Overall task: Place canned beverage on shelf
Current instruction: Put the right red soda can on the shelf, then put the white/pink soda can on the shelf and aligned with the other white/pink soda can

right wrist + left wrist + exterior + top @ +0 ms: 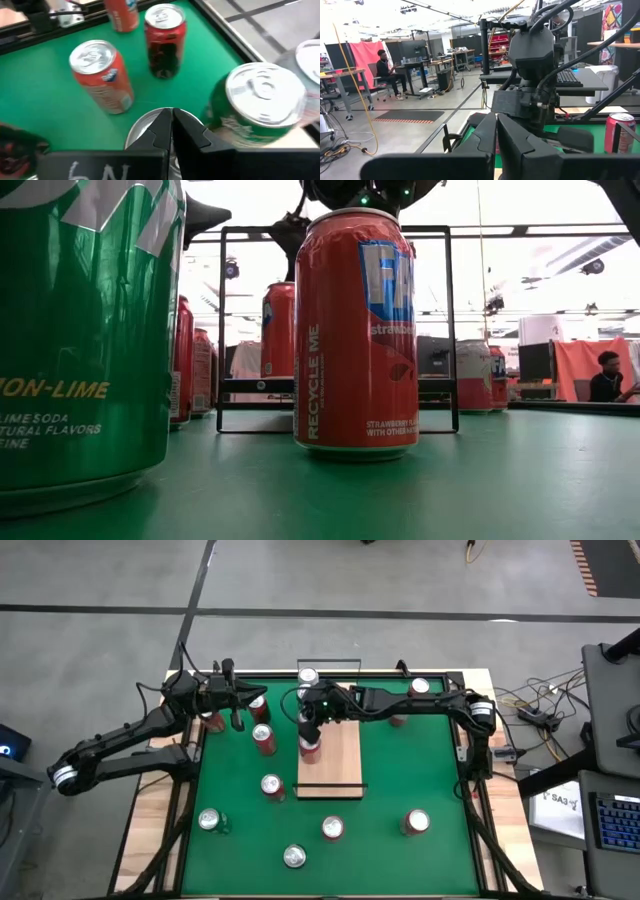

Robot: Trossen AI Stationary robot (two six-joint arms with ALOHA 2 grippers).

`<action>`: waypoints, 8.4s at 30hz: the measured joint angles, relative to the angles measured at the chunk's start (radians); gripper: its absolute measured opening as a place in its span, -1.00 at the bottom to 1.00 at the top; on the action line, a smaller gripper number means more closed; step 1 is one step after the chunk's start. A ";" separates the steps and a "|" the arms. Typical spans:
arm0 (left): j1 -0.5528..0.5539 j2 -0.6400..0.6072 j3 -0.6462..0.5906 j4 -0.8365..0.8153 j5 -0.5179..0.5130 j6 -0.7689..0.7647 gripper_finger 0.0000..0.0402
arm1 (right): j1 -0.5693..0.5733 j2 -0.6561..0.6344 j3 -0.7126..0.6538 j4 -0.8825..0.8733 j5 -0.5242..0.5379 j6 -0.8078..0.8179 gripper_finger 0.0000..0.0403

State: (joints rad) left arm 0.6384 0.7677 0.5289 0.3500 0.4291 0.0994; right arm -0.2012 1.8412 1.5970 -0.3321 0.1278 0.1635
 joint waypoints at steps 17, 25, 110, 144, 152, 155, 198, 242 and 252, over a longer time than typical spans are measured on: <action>0.000 0.000 0.000 0.000 0.000 0.000 -1.00 | -0.002 0.000 0.000 -0.003 0.059 0.062 -0.96; 0.000 0.000 0.000 0.000 0.000 0.000 -1.00 | -0.002 -0.002 0.000 0.010 0.059 0.061 -0.96; 0.000 -0.008 0.000 -0.009 0.000 0.000 -1.00 | 0.009 -0.019 0.000 0.001 0.058 0.073 -0.96; 0.000 -0.008 0.000 -0.011 0.000 0.007 -1.00 | 0.060 -0.045 0.000 -0.239 0.231 0.214 -0.96; 0.000 -0.008 0.000 -0.012 0.000 0.007 -1.00 | 0.059 -0.061 0.008 -0.261 0.277 0.227 -0.96; 0.000 -0.008 0.000 -0.013 0.000 0.007 -1.00 | 0.059 -0.072 0.035 -0.259 0.294 0.203 -0.96; 0.000 -0.008 0.000 -0.014 0.000 0.007 -1.00 | 0.091 -0.079 0.378 -0.413 0.143 0.133 -0.95; 0.000 -0.008 0.000 -0.014 0.000 0.008 -1.00 | -0.031 -0.074 0.377 -0.808 0.054 0.399 -0.35; 0.000 -0.008 0.000 -0.014 0.000 0.007 -1.00 | -0.240 -0.074 0.340 -1.233 0.057 0.499 0.23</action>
State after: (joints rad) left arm 0.6382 0.7601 0.5289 0.3359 0.4286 0.1067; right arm -0.4408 1.7676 1.9370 -1.5656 0.1852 0.6626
